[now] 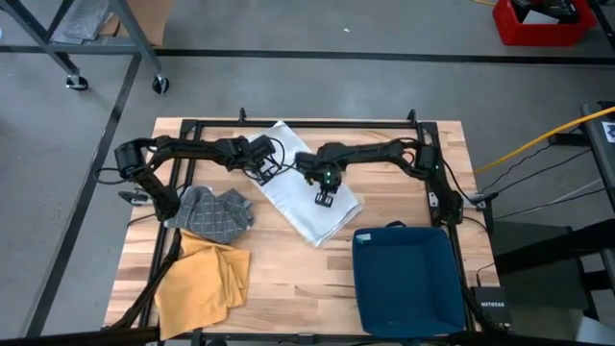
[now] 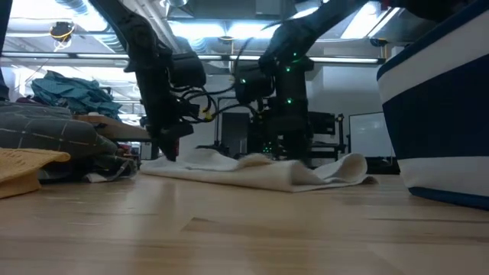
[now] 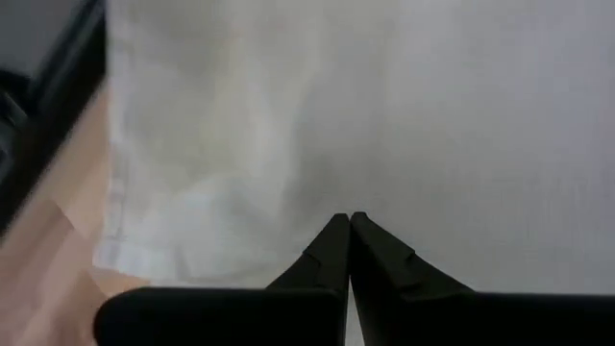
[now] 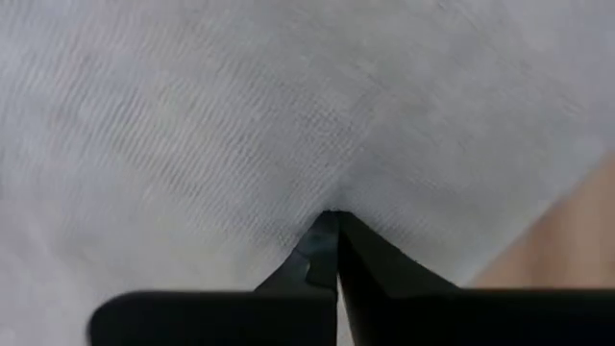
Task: Fold towel
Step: Fold the white towel
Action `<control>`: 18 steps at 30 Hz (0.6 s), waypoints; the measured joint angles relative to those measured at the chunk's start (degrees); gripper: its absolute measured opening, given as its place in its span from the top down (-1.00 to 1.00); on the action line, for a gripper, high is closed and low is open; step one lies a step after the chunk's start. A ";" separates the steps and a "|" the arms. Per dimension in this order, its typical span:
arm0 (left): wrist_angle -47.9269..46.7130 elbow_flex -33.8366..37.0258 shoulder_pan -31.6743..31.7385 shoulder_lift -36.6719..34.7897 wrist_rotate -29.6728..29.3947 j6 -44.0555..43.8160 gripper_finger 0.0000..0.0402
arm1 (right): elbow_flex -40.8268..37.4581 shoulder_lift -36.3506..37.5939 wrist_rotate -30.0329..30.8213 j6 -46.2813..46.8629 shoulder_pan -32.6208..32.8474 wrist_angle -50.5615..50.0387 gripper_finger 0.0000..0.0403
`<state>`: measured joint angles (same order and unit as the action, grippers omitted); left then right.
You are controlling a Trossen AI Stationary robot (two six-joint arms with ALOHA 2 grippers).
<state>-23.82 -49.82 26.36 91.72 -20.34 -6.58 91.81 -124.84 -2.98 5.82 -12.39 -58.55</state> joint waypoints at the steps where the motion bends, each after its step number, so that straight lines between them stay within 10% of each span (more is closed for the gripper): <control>1: 0.45 0.00 0.13 0.00 -0.04 1.26 0.99 | 0.00 0.00 -0.45 0.75 1.01 0.56 0.96; 18: 11.15 0.00 1.48 -0.43 3.72 11.88 0.99 | -0.15 0.86 -2.02 7.53 12.00 13.51 0.96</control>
<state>-12.67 -49.82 27.84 91.29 -16.62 5.30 91.66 -123.98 -4.99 13.35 -0.40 -45.03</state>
